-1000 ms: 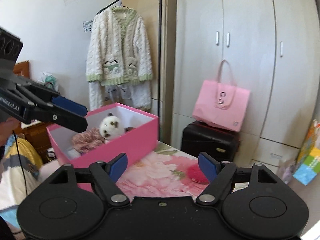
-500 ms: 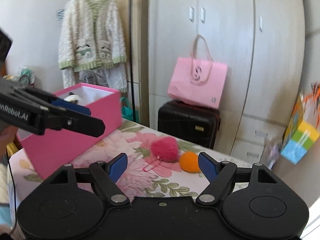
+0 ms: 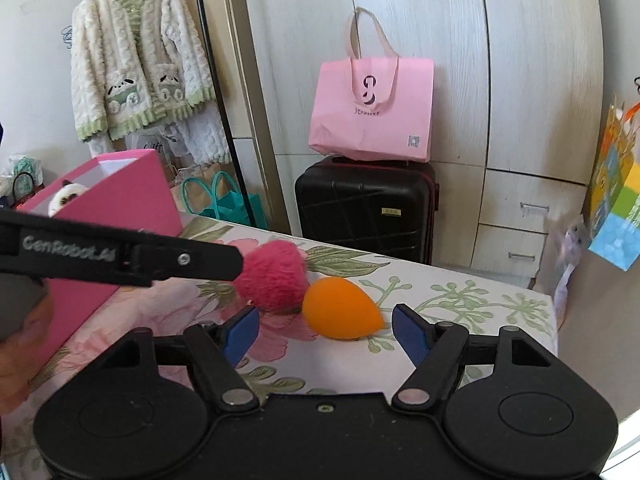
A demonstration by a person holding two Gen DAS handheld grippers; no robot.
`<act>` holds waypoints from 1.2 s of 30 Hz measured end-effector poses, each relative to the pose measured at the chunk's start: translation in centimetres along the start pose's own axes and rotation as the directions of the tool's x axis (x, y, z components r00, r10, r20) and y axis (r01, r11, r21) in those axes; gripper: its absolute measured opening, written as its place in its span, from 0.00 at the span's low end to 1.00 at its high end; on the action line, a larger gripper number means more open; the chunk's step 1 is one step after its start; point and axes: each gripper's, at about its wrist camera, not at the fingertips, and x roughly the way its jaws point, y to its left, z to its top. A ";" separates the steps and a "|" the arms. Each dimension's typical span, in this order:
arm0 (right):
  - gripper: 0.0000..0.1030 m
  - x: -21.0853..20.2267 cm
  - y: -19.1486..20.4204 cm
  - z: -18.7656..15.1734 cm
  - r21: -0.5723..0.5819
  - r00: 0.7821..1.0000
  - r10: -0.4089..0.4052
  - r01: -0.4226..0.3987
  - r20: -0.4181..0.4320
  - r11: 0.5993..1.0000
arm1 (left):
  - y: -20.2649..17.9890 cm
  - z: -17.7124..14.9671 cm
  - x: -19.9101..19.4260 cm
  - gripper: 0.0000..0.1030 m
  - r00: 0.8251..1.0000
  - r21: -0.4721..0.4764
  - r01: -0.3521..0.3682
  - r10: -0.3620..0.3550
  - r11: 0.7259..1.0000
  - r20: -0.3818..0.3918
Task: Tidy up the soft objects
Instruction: 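Move the left tool to the pink pompom while the right tool approaches the orange sponge, then close the left tool on the pink pompom while the right tool grasps the orange sponge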
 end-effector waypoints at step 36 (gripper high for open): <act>0.52 0.4 -0.4 -2.5 0.060 0.984 -0.176 0.175 0.018 0.983 | -2.0 -1.0 4.4 0.40 0.998 0.137 -0.048 0.044 0.989 0.034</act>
